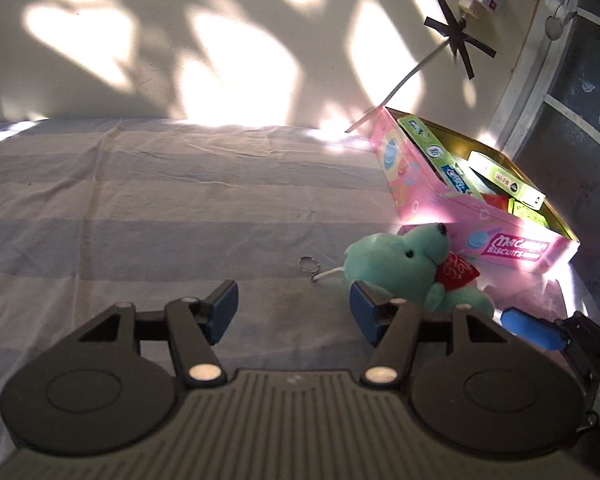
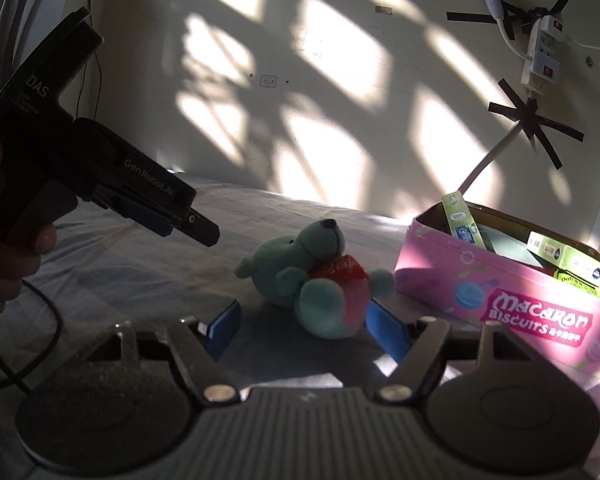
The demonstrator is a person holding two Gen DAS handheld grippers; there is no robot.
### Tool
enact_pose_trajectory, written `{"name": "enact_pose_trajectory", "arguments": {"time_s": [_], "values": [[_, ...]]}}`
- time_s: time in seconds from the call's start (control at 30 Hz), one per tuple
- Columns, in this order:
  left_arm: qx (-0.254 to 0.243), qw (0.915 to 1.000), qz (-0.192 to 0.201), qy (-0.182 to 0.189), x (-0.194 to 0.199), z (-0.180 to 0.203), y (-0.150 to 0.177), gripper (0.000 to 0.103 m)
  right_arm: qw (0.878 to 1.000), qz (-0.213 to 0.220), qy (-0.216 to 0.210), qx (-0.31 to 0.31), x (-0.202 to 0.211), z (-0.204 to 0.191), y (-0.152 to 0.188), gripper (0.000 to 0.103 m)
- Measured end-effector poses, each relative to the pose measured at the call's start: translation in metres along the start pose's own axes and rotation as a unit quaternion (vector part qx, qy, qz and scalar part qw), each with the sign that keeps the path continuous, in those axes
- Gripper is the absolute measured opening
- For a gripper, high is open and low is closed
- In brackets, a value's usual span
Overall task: Organize objects
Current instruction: 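Grasp the teal plush bear with the right gripper and lift it, then carry the bear over the tin with the right gripper and release it inside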
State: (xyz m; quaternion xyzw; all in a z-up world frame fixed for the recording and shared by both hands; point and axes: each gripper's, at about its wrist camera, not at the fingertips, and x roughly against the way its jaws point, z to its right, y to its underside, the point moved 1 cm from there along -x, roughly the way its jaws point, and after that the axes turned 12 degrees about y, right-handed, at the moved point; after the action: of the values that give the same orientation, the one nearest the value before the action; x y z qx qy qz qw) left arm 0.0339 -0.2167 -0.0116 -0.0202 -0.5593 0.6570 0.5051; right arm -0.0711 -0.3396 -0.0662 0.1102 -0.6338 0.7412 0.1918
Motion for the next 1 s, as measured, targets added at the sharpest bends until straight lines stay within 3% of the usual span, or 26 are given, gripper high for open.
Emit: {"name": "enact_pose_trajectory", "arguments": {"time_s": [0.07, 0.1, 0.37, 0.53, 0.73, 0.8, 0.87, 1.0], "values": [[0.004, 0.9995, 0.003, 0.03, -0.002, 0.006, -0.002, 0.084, 1.0, -0.008, -0.006, -0.022, -0.003, 0.009, 0.001, 0.072], [0.002, 0.9992, 0.005, 0.041, -0.003, 0.01, -0.003, 0.087, 0.999, -0.013, -0.011, -0.035, -0.004, 0.013, 0.001, 0.072], [-0.014, 0.9951, -0.035, 0.092, -0.037, 0.028, -0.012, 0.087, 0.989, -0.065, -0.042, -0.129, -0.025, 0.044, 0.007, 0.072], [-0.012, 0.992, -0.06, 0.111, -0.057, 0.028, -0.012, 0.087, 0.986, -0.084, -0.047, -0.14, -0.04, 0.05, 0.002, 0.072], [0.005, 0.9892, -0.068, 0.13, -0.067, 0.021, -0.016, 0.079, 0.981, -0.103, -0.07, -0.145, -0.071, 0.05, -0.009, 0.071], [0.005, 0.9891, -0.068, 0.13, -0.067, 0.02, -0.018, 0.073, 0.979, -0.11, -0.079, -0.151, -0.08, 0.047, -0.01, 0.052], [-0.002, 0.9899, -0.067, 0.125, -0.063, 0.024, -0.022, 0.068, 0.981, -0.1, -0.075, -0.148, -0.08, 0.046, -0.011, 0.049], [-0.041, 0.9902, -0.05, 0.124, -0.055, 0.045, -0.037, 0.067, 0.986, -0.057, -0.06, -0.141, -0.068, 0.054, -0.019, 0.047]]}}
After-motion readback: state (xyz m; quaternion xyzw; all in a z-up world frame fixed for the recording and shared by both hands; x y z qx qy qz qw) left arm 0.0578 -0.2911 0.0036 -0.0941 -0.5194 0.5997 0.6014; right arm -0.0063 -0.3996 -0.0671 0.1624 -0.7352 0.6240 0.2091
